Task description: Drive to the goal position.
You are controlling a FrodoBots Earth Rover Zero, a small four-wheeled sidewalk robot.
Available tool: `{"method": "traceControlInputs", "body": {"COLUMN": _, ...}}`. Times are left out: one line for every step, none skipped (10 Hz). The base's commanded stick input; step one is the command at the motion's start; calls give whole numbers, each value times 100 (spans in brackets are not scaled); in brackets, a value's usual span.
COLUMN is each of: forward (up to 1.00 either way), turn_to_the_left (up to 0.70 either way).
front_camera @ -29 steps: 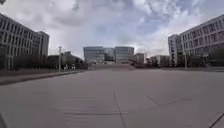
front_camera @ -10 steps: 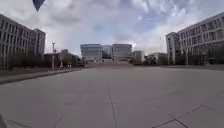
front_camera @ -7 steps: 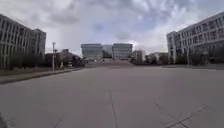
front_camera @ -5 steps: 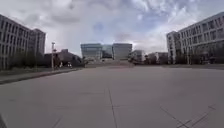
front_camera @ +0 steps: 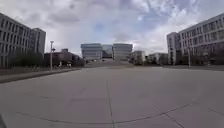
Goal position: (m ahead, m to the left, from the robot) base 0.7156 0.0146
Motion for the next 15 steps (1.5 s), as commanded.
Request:
{"method": "traceControlInputs", "body": {"forward": 70, "turn_to_the_left": 0}}
{"method": "traceControlInputs", "body": {"forward": 70, "turn_to_the_left": 0}}
{"method": "traceControlInputs", "body": {"forward": 70, "turn_to_the_left": 0}}
{"method": "traceControlInputs", "body": {"forward": 70, "turn_to_the_left": 0}}
{"method": "traceControlInputs", "body": {"forward": 70, "turn_to_the_left": 0}}
{"method": "traceControlInputs", "body": {"forward": 70, "turn_to_the_left": 0}}
{"method": "traceControlInputs", "body": {"forward": 70, "turn_to_the_left": 0}}
{"method": "traceControlInputs", "body": {"forward": 70, "turn_to_the_left": 0}}
{"method": "traceControlInputs", "body": {"forward": 70, "turn_to_the_left": 0}}
{"method": "traceControlInputs", "body": {"forward": 70, "turn_to_the_left": 0}}
{"method": "traceControlInputs", "body": {"forward": 70, "turn_to_the_left": 0}}
{"method": "traceControlInputs", "body": {"forward": 70, "turn_to_the_left": 0}}
{"method": "traceControlInputs", "body": {"forward": 70, "turn_to_the_left": 0}}
{"method": "traceControlInputs", "body": {"forward": 70, "turn_to_the_left": 0}}
{"method": "traceControlInputs", "body": {"forward": 70, "turn_to_the_left": 0}}
